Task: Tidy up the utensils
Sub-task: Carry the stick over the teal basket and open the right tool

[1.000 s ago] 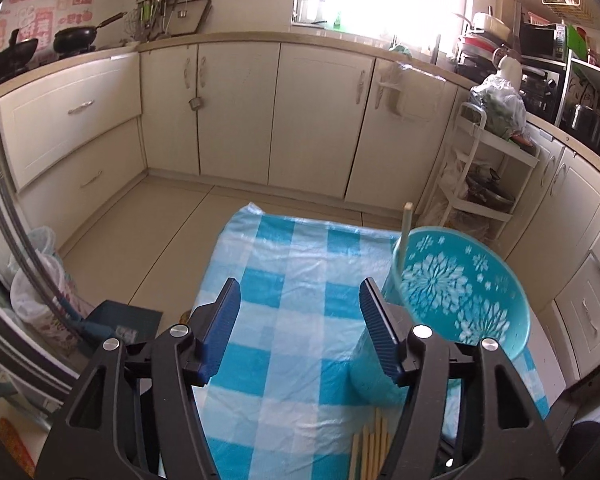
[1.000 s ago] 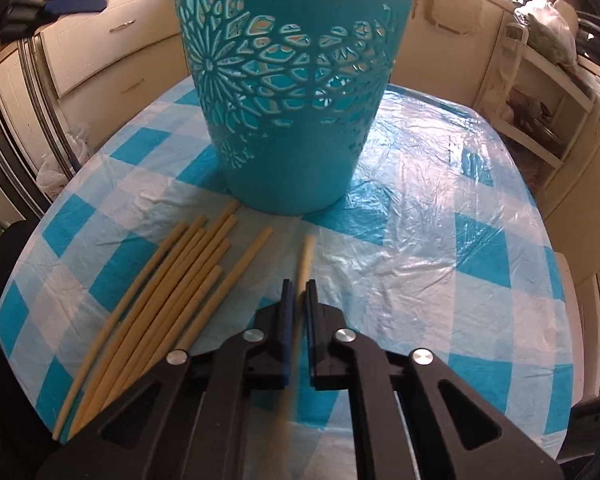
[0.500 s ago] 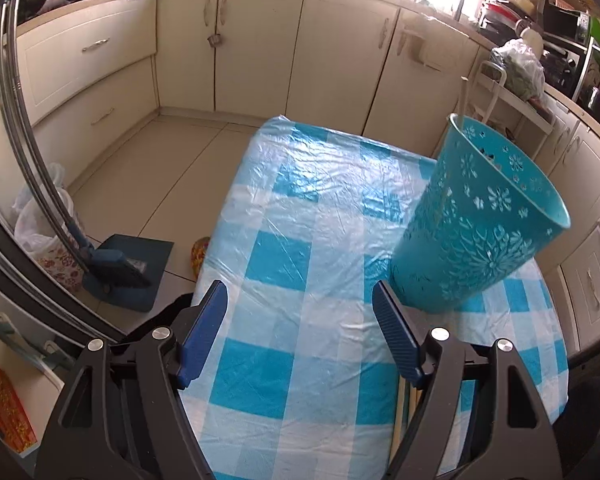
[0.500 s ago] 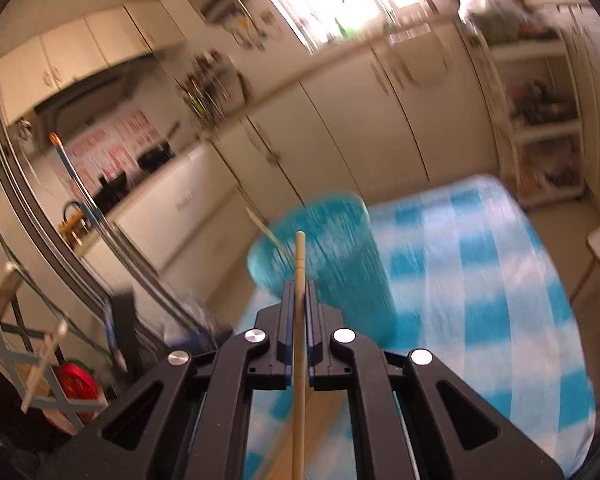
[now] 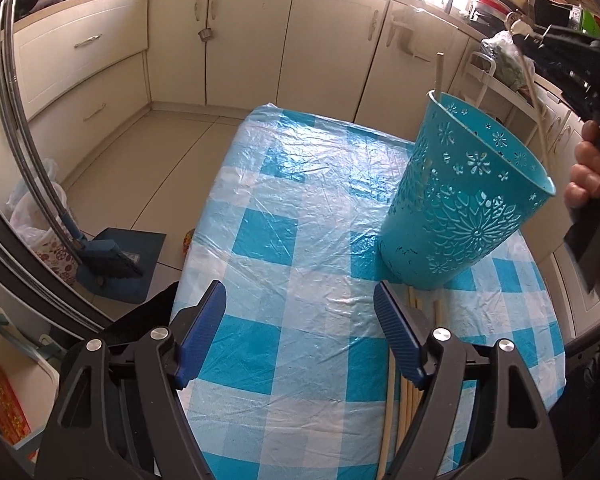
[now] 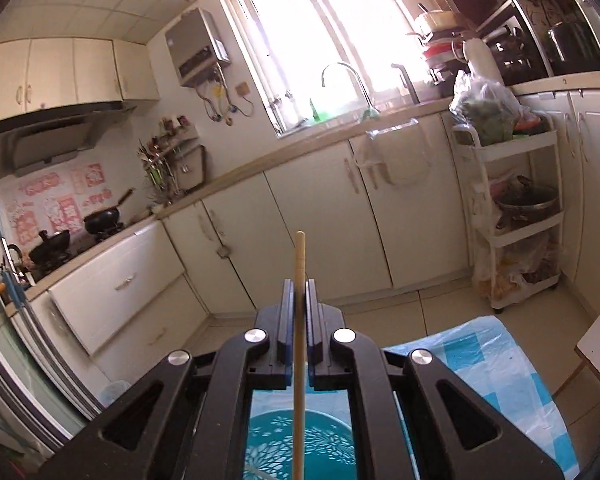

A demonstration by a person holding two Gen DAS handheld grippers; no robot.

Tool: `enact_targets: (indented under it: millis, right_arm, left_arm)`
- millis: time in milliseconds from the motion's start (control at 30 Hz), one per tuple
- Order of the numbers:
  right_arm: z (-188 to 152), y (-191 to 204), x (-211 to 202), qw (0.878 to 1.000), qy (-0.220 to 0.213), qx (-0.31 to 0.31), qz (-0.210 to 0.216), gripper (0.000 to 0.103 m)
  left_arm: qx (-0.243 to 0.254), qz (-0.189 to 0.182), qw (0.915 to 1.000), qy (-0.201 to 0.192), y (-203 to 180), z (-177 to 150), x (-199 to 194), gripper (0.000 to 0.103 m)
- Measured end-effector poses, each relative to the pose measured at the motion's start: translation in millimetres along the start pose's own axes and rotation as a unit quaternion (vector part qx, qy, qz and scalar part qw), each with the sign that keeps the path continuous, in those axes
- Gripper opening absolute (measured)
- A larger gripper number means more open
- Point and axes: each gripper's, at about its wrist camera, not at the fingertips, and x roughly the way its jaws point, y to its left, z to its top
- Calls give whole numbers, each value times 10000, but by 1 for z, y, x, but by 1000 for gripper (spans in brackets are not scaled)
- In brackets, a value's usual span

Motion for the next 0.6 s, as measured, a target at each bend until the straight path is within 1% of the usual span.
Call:
enact_targets:
  millis: [200,333,400,467,533,600]
  right_arm:
    - [-14,0,2,9996,152,-251,-50,6]
    - [-21,-1,7,9990,311,-306,-27,6]
    - [-22,0,2,9988,348,-355,0,8]
    - [-25,0,-9,9986,341,-409,22,18]
    - [-28,-2,-18,9985,328,-437,23,34]
    - [-30,-6,-33,9986,339,-413,-28,37]
  left_arm:
    - [-90,-9,9999,102,4,-3,7,73]
    - [-37,-24,9999,91,0,-4,5,73]
    - [-30,-29,10000,81,-1,-4,3,73]
    - [-46,-28,10000,72,0,-4,2,73]
    - [-71,-26,9999,78,1,-4,1,73]
    - [-76,-6,9999,99,2,-5,1,73]
